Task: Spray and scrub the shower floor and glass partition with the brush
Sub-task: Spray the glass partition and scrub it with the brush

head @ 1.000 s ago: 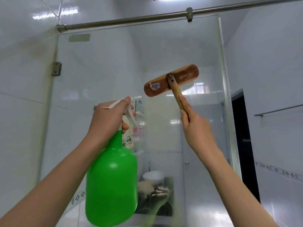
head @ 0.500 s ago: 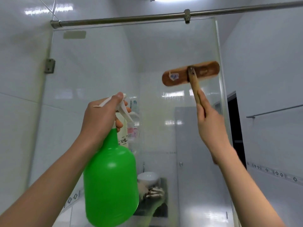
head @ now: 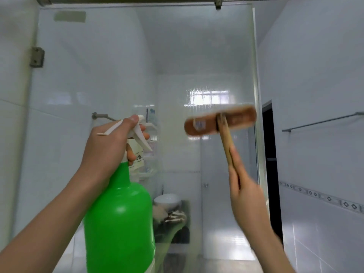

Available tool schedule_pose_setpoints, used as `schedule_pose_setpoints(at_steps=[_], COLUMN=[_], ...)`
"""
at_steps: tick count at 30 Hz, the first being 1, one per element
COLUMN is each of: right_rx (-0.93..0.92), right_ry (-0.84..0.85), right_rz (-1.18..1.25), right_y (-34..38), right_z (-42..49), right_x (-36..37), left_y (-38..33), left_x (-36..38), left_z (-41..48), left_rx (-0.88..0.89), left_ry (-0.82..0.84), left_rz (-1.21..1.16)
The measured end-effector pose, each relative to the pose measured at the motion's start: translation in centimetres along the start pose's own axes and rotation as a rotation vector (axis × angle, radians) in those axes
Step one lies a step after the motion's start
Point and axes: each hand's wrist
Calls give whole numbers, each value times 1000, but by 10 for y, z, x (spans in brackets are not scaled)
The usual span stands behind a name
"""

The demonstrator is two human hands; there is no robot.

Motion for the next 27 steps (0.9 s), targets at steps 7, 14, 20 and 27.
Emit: schedule_pose_setpoints(at_steps=[7,14,20,27], right_rx=[46,115,171,294], right_ry=[20,111,170,227], right_rz=[29,-19,27,59], right_y=[24,12,28,30], right_z=[-9,-75,-95,-163], right_x=[2,7,20,24], left_y=[16,28,38,54], left_x=[-25,-41,-46,-56], left_z=[-34,-56,-80,-110], left_rx=[-46,-44,-119,-160], left_ry=[20,19,42,71], left_rz=[32,85,97,113])
Point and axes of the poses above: each hand's wrist, its own z-axis towards the middle knuckle, its own x-axis out of the palm, y = z × x, and after that the axes turned 8 degrees about z, right-handed
